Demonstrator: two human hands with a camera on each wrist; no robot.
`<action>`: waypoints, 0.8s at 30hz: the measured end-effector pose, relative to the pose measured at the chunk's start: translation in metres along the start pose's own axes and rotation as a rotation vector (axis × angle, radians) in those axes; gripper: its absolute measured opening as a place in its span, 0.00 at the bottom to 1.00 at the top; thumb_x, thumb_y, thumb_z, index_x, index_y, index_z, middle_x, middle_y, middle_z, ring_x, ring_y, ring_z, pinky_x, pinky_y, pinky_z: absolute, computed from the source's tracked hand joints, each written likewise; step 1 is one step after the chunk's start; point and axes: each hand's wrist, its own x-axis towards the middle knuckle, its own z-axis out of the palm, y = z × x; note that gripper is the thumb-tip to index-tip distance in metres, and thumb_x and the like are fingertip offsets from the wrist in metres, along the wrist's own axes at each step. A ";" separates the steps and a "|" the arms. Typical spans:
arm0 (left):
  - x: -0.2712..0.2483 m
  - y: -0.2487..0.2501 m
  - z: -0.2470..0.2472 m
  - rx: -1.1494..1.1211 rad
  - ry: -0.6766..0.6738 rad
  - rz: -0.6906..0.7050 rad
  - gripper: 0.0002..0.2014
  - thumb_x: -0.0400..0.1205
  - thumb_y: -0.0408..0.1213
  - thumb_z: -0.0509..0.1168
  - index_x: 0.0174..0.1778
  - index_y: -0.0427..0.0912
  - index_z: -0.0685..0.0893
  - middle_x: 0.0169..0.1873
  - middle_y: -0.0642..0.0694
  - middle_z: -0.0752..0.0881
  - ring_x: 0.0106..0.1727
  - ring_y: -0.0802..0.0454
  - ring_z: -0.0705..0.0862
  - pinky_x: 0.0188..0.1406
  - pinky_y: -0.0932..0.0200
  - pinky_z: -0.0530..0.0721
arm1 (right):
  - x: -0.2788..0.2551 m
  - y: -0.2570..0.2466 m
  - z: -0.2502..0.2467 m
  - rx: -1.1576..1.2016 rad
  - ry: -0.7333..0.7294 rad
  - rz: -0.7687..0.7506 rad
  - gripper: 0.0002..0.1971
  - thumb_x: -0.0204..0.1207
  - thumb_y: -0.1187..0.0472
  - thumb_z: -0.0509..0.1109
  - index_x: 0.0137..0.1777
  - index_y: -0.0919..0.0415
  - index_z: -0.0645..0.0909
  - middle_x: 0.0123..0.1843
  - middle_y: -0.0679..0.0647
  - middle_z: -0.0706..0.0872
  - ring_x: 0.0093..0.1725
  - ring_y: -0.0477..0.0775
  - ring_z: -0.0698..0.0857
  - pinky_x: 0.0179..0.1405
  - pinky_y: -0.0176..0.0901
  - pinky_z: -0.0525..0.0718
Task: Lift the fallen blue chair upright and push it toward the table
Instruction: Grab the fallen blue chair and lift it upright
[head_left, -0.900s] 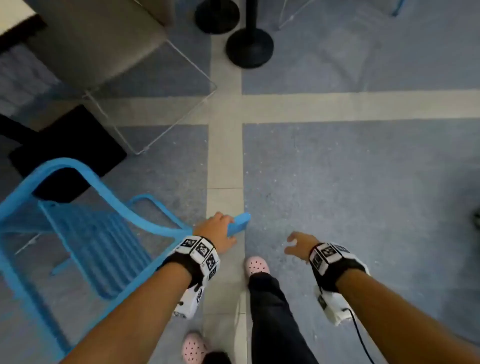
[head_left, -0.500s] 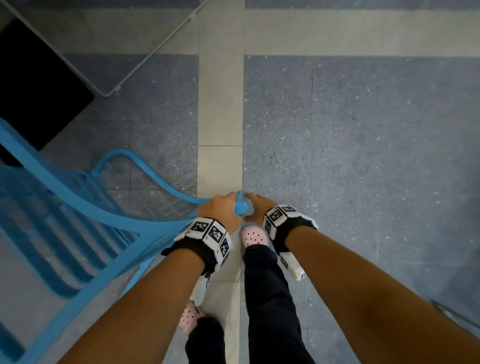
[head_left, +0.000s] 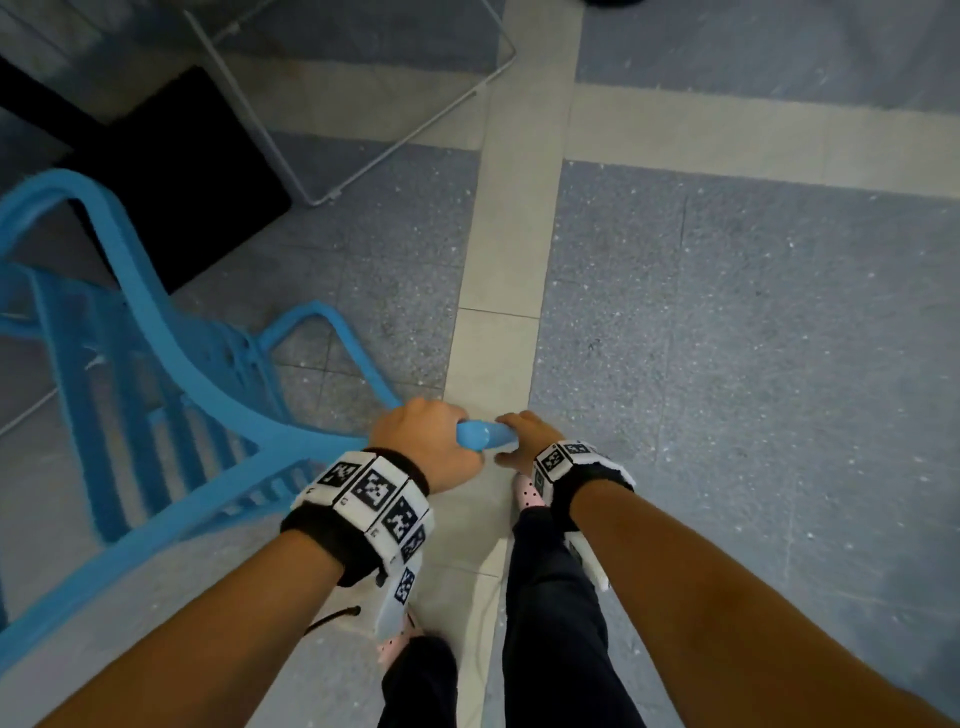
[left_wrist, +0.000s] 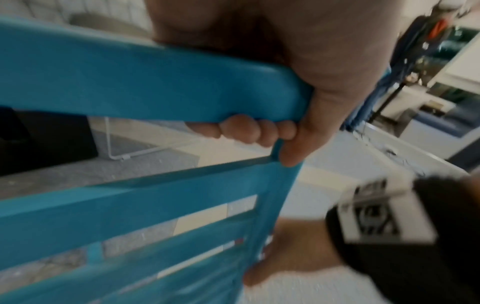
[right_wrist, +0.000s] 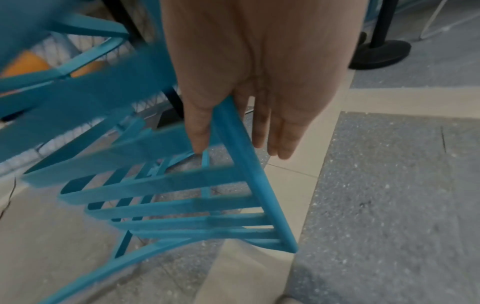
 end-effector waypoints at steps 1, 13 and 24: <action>-0.015 -0.007 -0.009 0.006 0.021 0.000 0.12 0.72 0.42 0.66 0.25 0.48 0.72 0.33 0.47 0.79 0.51 0.39 0.84 0.41 0.57 0.76 | -0.004 -0.007 0.007 0.012 0.000 -0.004 0.28 0.76 0.60 0.70 0.75 0.60 0.67 0.73 0.63 0.73 0.71 0.63 0.76 0.71 0.50 0.74; -0.200 -0.113 -0.027 -0.005 0.220 0.035 0.18 0.67 0.45 0.70 0.18 0.48 0.69 0.20 0.54 0.72 0.35 0.45 0.77 0.23 0.64 0.65 | -0.128 -0.107 0.084 -0.242 0.101 -0.362 0.18 0.73 0.72 0.67 0.64 0.67 0.79 0.63 0.67 0.84 0.63 0.64 0.82 0.63 0.47 0.77; -0.431 -0.318 -0.007 -0.264 0.567 0.057 0.15 0.55 0.57 0.65 0.16 0.50 0.71 0.13 0.52 0.70 0.18 0.64 0.75 0.18 0.73 0.67 | -0.273 -0.316 0.176 -0.892 0.239 -0.533 0.17 0.74 0.66 0.68 0.63 0.61 0.80 0.60 0.67 0.86 0.59 0.67 0.85 0.56 0.53 0.83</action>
